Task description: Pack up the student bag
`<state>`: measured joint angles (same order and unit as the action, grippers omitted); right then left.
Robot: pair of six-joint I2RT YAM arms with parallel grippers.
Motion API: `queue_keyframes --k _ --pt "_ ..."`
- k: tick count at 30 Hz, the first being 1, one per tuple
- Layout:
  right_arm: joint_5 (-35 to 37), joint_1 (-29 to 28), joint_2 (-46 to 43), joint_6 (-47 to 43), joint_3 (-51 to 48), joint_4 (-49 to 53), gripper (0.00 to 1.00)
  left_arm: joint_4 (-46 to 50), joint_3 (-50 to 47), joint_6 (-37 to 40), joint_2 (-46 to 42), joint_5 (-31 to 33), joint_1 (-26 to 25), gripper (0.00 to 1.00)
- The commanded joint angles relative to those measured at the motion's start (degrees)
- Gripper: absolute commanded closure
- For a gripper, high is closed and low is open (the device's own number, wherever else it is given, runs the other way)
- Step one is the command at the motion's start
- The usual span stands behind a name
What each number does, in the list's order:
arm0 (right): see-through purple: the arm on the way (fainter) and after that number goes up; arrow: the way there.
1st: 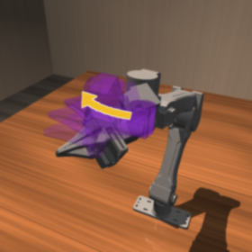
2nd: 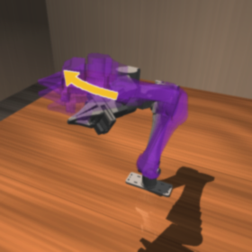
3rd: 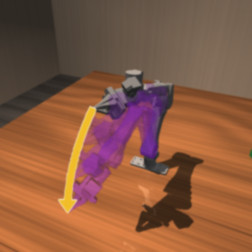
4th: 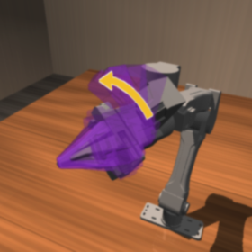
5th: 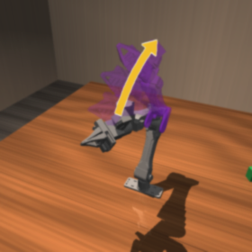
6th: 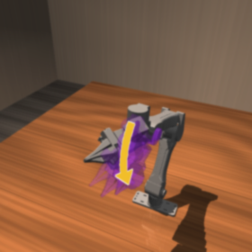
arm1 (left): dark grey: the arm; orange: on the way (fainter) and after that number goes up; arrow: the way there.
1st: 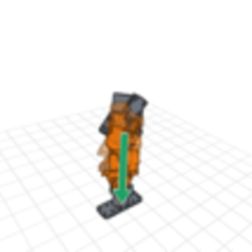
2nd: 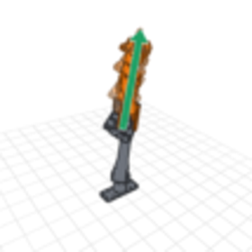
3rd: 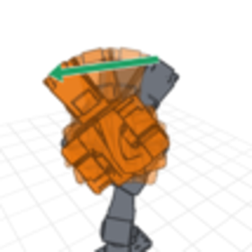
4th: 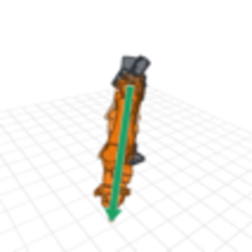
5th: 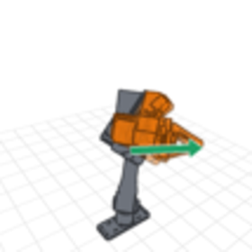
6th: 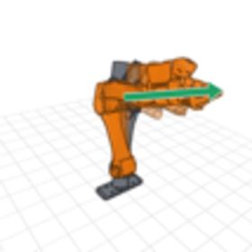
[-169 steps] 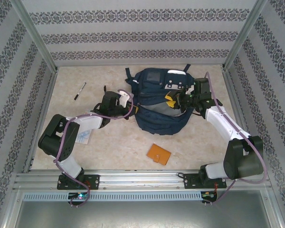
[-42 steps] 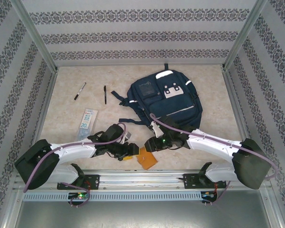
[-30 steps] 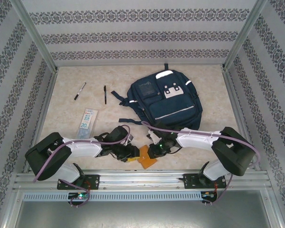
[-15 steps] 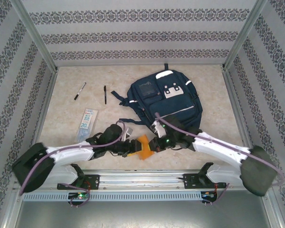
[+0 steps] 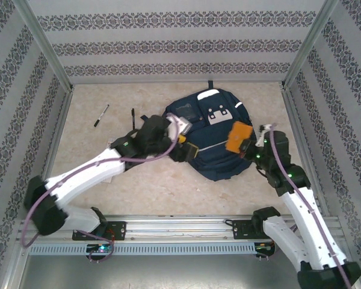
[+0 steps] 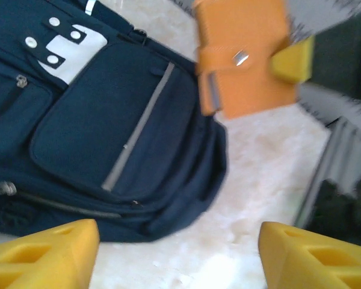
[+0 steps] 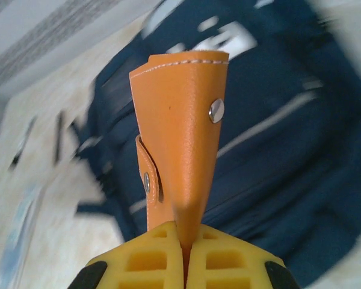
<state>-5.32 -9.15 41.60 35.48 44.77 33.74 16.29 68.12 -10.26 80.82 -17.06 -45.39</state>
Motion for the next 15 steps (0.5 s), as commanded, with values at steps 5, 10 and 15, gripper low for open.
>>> queue_keyframes --k 5,10,15 --pt "7.1 12.52 1.17 5.27 3.86 6.49 1.0 3.97 16.31 19.65 23.83 -2.7 -0.96 0.27" --pt "7.01 12.5 0.86 3.54 3.98 6.19 1.0 7.74 25.29 24.68 35.39 0.75 -3.45 0.23" --pt "4.1 12.4 -0.11 3.54 1.41 4.35 1.0 8.74 29.02 22.73 40.34 8.35 -3.55 0.29"
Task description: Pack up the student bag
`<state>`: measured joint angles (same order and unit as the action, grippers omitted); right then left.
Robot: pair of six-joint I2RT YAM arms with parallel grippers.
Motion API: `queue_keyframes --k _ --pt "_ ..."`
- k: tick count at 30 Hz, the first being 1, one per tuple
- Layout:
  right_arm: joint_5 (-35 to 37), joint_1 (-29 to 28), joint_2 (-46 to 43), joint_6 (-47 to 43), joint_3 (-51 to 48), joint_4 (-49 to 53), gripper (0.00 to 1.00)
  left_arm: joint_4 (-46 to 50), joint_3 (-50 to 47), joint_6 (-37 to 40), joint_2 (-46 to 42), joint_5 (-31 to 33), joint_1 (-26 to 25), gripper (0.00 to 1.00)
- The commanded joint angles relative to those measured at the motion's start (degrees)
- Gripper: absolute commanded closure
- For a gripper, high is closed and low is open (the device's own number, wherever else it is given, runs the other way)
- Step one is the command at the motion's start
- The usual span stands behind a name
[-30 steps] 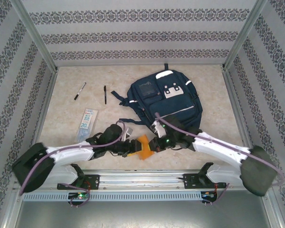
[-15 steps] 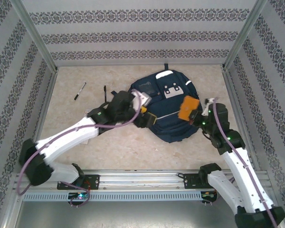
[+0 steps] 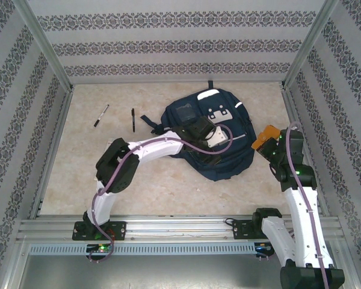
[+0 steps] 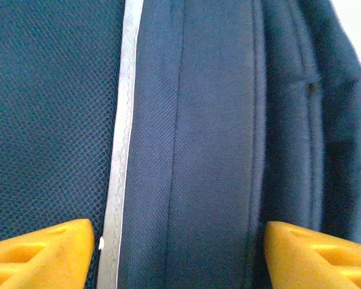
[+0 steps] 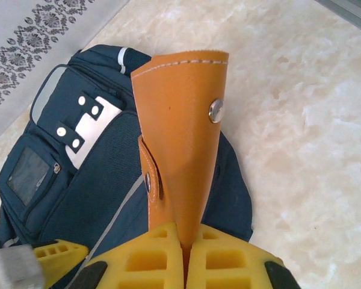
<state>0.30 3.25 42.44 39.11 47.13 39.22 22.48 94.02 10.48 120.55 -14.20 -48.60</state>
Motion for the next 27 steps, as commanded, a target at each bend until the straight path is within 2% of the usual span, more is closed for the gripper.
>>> queue_keyframes --k 1,3,4,7,8,13,15,20,22,24,27 --pt "-1.91 -0.08 -0.95 0.06 -1.2 -1.25 1.0 2.5 3.47 1.79 1.12 7.91 -0.32 0.35" --pt "-2.89 -0.08 -1.02 0.13 -1.51 -1.75 1.0 3.53 4.42 2.98 2.16 9.83 -0.36 0.46" --pt "-3.31 -0.08 -0.95 0.09 -1.6 -1.96 1.0 3.91 5.03 2.78 2.49 10.97 -0.36 0.58" --pt "-6.12 -0.42 -0.3 0.24 -1.54 -2.55 1.0 6.1 7.1 3.18 1.92 8.22 -0.27 0.97" --pt "-7.88 -0.64 0.19 0.34 -1.4 -2.61 1.0 6.17 7.52 2.5 1.08 7.27 -0.22 1.0" --pt "-15.77 -1.39 1.67 2.15 1.66 0.91 1.0 -2.33 4.76 -7.26 -8.27 3.95 2.95 1.0" --pt "-17.3 -1.4 1.2 4.32 2.08 1.43 1.0 -2.94 6.92 -11.46 -10.1 3.06 4.47 1.0" --pt "-27.17 -2.63 3.14 9.1 1.37 -1.44 1.0 -2.8 13.21 -22.08 -10.72 1.1 7.73 1.0" --pt "-28.04 -4.68 4.07 11.9 -0.19 -4.51 1.0 -4.72 14.49 -26.27 -11.03 0.82 8.5 1.0" --pt "-27.11 -6.98 5.26 14.66 -1.97 -8.14 1.0 -5.59 16.33 -27.12 -10.96 0.33 8.44 1.0" --pt "-27.8 -8.68 8.49 23.03 -6.86 -19.8 1.0 -6.31 18.64 -28.57 -10.57 -1.57 8.43 1.0"
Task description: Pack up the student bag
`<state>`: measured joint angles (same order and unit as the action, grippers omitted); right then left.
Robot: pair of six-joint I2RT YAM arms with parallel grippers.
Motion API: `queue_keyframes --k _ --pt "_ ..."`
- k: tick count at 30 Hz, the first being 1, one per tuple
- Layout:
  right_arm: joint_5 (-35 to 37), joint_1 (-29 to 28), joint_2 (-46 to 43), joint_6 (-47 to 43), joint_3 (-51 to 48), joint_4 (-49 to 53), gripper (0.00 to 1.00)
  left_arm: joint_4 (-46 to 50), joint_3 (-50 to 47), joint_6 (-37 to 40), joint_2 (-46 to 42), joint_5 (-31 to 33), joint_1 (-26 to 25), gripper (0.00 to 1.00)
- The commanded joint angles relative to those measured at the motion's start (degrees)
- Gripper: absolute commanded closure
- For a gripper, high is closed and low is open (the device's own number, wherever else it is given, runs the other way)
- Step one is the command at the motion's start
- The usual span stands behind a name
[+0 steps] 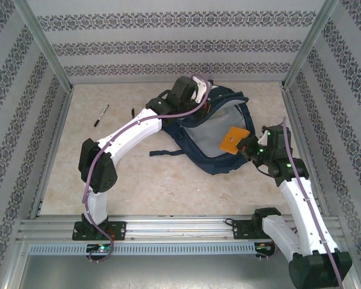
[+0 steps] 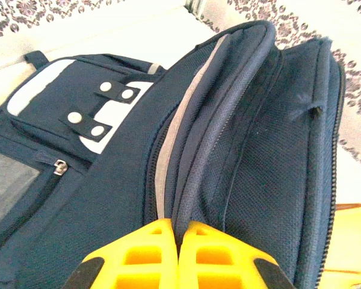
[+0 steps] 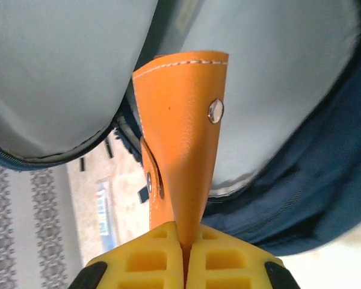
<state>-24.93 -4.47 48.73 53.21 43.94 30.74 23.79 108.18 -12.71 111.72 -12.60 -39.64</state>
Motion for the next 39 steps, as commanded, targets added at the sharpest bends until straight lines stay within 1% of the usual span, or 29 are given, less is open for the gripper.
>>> queue_keyframes --k 1,5,7,11,15,16,17,18,22,24,26,28,32,34,36,39 --pt "-3.1 -0.98 3.63 11.43 -5.77 -17.25 1.0 -8.3 4.67 -5.56 -1.83 -4.33 -0.53 1.0" --pt "-0.06 -1.38 11.77 17.14 -8.15 -30.32 1.0 -9.63 4.82 -6.49 -2.1 -6.62 -0.53 1.0" --pt "0.36 -2.71 17.95 19.76 -6.94 -36.82 1.0 -10.11 4.8 -7.35 -2.34 -6.97 -0.62 1.0" --pt "-0.99 -5.03 30.66 22.92 -3.07 -50.14 1.0 -9.05 5.01 -7.2 -2.78 -7.62 -0.7 1.0" --pt "0.06 -6.08 36.1 24.8 -1.88 -58.21 1.0 -8.32 5.06 -6.55 -3.04 -7.75 -0.69 1.0" --pt "3.16 -7.3 42.19 27.34 -0.29 -63.52 1.0 -7.97 5.02 -6.0 -3.34 -7.86 -0.66 1.0" --pt "5.92 -8.52 46.83 27.48 1.09 -66.65 1.0 -7.8 5.47 -6.12 -3.19 -8.45 -0.7 1.0" --pt "7.3 -9.38 49.5 26.81 1.98 -69.11 1.0 -7.73 6.25 -6.62 -2.65 -9.87 -0.7 1.0" --pt "12.62 -13.2 59.13 29.7 6.48 -73.23 1.0 -6.96 8.56 -8.14 -0.94 -13.3 -0.86 1.0" --pt "14.91 -15.06 63.25 32.82 8.9 -75.81 1.0 -6.67 9.09 -7.98 -0.59 -13.49 -1.1 1.0" --pt "18.09 -17.1 66.26 33.21 11.11 -76.62 1.0 -6.31 9.24 -7.64 -0.61 -13.33 -1.3 1.0" --pt "18.14 -18.16 69.35 33.44 14.02 -77.56 0.97 -6.11 9.15 -7.51 -0.63 -13.15 -1.24 1.0" --pt "16.56 -19.93 74.43 36.35 18.79 -80.37 0.95 -6.13 8.89 -7.26 -0.46 -13.17 -1.23 1.0" --pt "15.62 -20.31 75.1 37.14 19.53 -80.53 0.91 -5.97 8.93 -6.87 -0.44 -12.9 -1.23 1.0" --pt "15.44 -20.25 74.43 36.87 18.85 -79.68 0.79 -5.26 8.74 -5.31 -0.86 -11.82 -1.25 1.0" --pt "14.44 -19.07 72.16 37.93 16.4 -76.62 0.59 -3.33 8.12 -2.67 -1.69 -7.68 -1.1 1.0"
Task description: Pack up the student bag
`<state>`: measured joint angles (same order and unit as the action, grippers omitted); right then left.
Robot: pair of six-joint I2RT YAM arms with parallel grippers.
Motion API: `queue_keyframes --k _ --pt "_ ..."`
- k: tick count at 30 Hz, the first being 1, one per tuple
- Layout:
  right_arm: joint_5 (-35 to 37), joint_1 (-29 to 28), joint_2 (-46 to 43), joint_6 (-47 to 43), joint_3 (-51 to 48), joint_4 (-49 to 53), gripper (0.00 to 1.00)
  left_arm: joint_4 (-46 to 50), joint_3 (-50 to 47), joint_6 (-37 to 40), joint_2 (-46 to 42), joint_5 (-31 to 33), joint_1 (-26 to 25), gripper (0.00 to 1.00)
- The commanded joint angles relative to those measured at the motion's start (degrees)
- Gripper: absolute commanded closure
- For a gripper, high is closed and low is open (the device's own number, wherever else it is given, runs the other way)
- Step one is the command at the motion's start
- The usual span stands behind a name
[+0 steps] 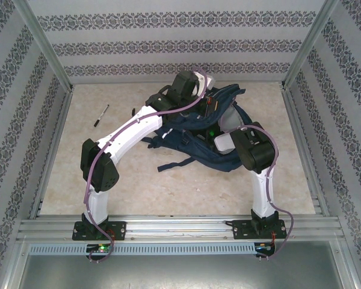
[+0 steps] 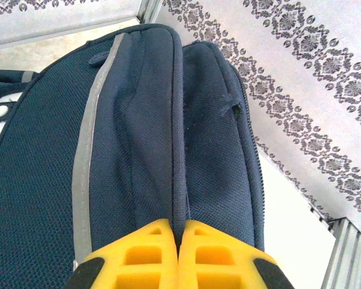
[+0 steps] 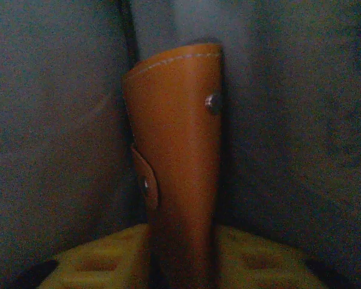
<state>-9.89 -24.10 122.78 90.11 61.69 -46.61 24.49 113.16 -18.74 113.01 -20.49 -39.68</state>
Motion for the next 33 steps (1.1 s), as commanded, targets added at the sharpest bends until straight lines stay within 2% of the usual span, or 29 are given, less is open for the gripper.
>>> queue_keyframes --k 1,5,8,11,16,21,27,33 --pt "-1.48 1.17 -2.98 1.64 -2.2 2.31 0.49 -3.53 2.59 4.06 -3.27 1.77 -0.94 1.0" --pt "-4.9 3.6 -8.04 1.24 -4.77 10.45 0.36 -3.42 -1.43 5.96 -4.26 6.9 -0.33 1.0" --pt "-4.55 4.56 -12.6 0.55 -7.67 15.89 0.32 -6.07 -5.44 2.88 -5.7 7.88 0.64 1.0" --pt "-3.99 5.27 -15.96 1.02 -9.88 20.53 0.31 -8.66 -8.23 1.99 -7.01 8.6 1.42 1.0" --pt "-3.92 6.33 -21.22 0.29 -13.3 24.64 0.31 -6.74 -8.55 4.18 -7.63 9.77 2.8 1.0" --pt "-6.11 7.0 -28.13 -2.54 -16.78 25.27 0.32 -6.41 -10.78 5.97 -7.98 6.83 3.56 1.0" --pt "-4.24 6.45 -43.37 -7.72 -24.68 33.3 0.33 -7.5 -15.47 5.65 -7.76 4.21 3.56 1.0" --pt "6.28 6.14 -64.91 -20.94 -28.98 56.02 0.33 -9.73 -17.98 3.01 -7.19 -0.46 3.77 1.0"
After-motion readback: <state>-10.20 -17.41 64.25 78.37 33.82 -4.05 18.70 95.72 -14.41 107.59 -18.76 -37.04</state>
